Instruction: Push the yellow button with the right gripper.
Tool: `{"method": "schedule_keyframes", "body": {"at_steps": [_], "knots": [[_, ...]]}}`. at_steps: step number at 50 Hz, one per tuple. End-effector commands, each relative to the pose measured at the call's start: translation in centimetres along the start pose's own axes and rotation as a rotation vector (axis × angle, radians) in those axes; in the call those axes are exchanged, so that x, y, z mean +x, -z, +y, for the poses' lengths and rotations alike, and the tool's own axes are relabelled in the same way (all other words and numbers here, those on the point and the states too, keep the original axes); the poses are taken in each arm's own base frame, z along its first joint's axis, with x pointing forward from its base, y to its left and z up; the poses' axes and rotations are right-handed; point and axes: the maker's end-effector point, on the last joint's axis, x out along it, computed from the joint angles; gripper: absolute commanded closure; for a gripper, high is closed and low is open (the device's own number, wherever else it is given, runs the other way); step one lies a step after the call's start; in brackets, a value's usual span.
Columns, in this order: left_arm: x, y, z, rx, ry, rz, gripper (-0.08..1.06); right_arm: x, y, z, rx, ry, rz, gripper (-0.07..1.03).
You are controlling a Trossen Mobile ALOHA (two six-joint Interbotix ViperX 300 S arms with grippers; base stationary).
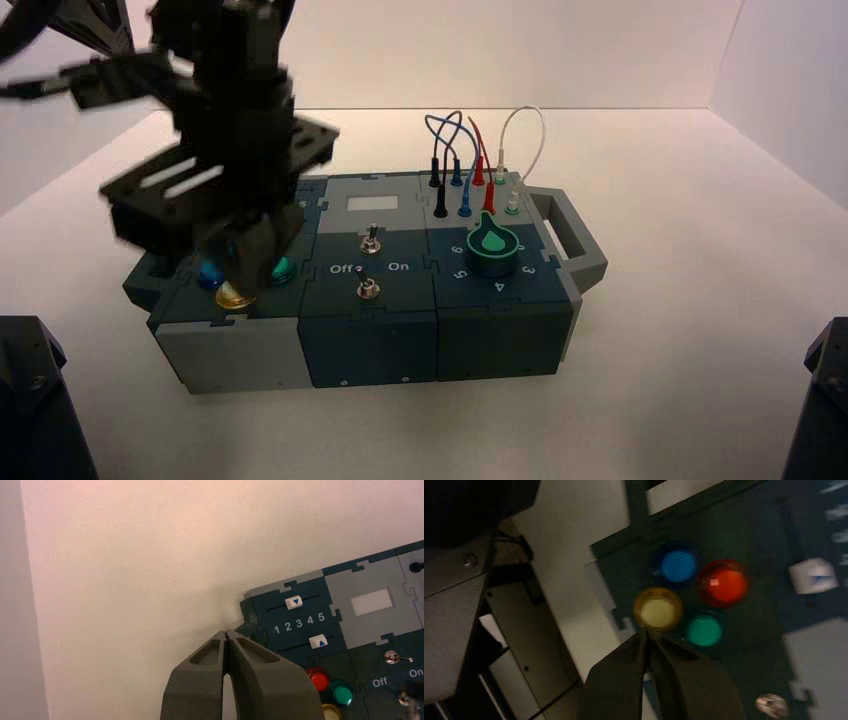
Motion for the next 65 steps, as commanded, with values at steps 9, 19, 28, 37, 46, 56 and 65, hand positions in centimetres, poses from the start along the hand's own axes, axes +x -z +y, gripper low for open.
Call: {"method": "schedule_keyframes", "body": {"at_steps": [9,19,28,37,46,56,65], "knots": [[-0.5,-0.7,0.0,0.007,-0.002,-0.028,1.01,-3.0,-1.7,-0.6,0.005,0.010,-0.081,0.99],[-0.5,-0.6,0.0,0.007,-0.002,-0.026,1.01,-2.4,-1.8,-0.6,0.010,0.006,-0.075,0.99],[-0.4,-0.6,0.0,0.008,-0.003,-0.023,1.01,-1.8,-2.2,-0.5,0.009,0.001,-0.072,0.99],[-0.3,-0.6,0.0,0.008,-0.003,-0.022,1.01,-0.8,-2.0,-0.3,0.017,-0.007,-0.050,0.99],[-0.3,-0.6,0.0,0.008,-0.003,-0.022,1.01,1.1,-1.0,-0.4,0.022,-0.007,0.000,0.99],[-0.3,-0.5,0.0,0.009,-0.002,-0.020,1.01,0.8,-1.0,-0.3,0.021,-0.009,-0.001,0.99],[-0.3,-0.6,0.0,0.010,-0.004,-0.020,1.01,-1.8,-1.6,-0.2,0.017,-0.008,-0.041,0.99]]}}
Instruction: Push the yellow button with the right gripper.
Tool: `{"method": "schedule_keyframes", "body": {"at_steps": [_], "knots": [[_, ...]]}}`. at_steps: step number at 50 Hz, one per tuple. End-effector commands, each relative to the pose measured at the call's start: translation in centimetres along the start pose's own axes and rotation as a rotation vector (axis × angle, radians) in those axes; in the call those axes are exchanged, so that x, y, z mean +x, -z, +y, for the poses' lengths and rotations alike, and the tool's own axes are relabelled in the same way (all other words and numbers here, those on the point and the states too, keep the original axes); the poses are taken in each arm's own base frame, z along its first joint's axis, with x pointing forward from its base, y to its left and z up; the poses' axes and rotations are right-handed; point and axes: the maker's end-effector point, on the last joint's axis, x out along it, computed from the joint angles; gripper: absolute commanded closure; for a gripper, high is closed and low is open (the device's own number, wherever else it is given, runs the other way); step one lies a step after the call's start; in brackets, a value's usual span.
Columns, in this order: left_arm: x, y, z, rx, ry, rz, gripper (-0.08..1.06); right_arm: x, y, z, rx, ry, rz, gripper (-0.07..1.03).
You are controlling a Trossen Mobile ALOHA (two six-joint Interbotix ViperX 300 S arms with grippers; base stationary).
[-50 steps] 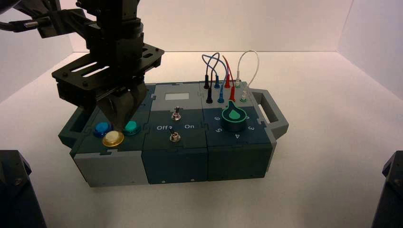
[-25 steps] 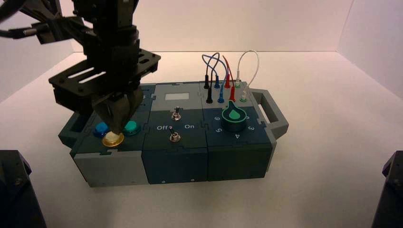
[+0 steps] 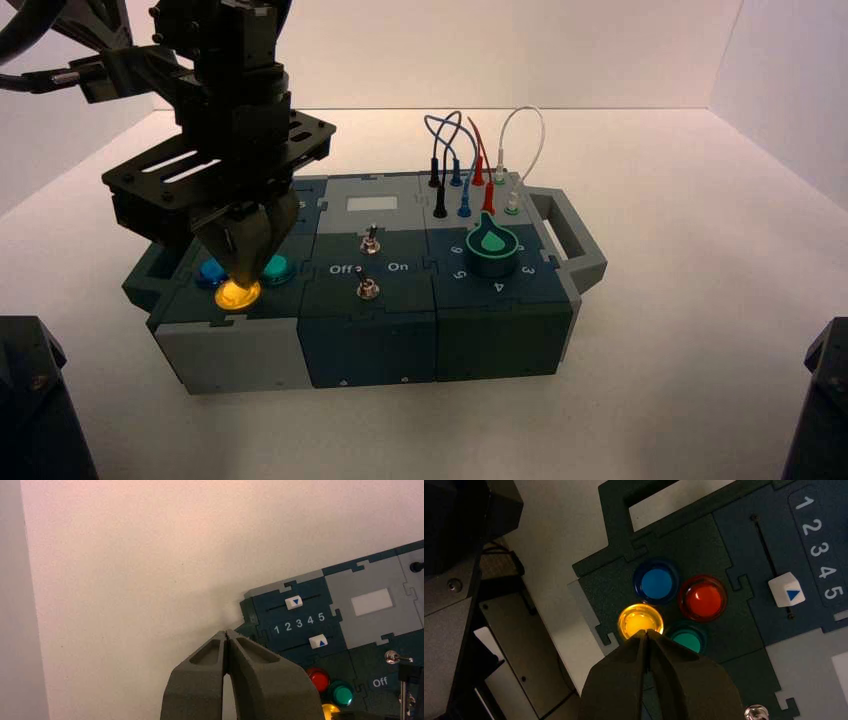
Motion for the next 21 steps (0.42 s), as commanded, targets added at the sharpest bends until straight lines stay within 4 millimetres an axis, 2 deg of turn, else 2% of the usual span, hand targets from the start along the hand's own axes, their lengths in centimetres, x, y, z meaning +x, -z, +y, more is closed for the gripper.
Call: {"method": "schedule_keyframes", "body": {"at_steps": [1,4,9,21], "knots": [[-0.3,-0.6,0.0,0.006,-0.002,-0.022,1.01,-3.2,-1.2,0.3,-0.004,-0.005,-0.067,0.99],[-0.3,-0.7,0.1,0.007,-0.003,-0.023,1.01,-4.2,-1.5,0.4,-0.002,-0.006,-0.085,0.99],[-0.3,-0.7,0.1,0.008,-0.004,-0.021,1.01,-4.6,-1.5,0.4,-0.001,-0.007,-0.079,0.99],[0.1,-0.4,0.0,0.009,-0.004,-0.006,1.01,-4.1,-1.4,0.5,0.000,-0.009,-0.064,0.99]]}}
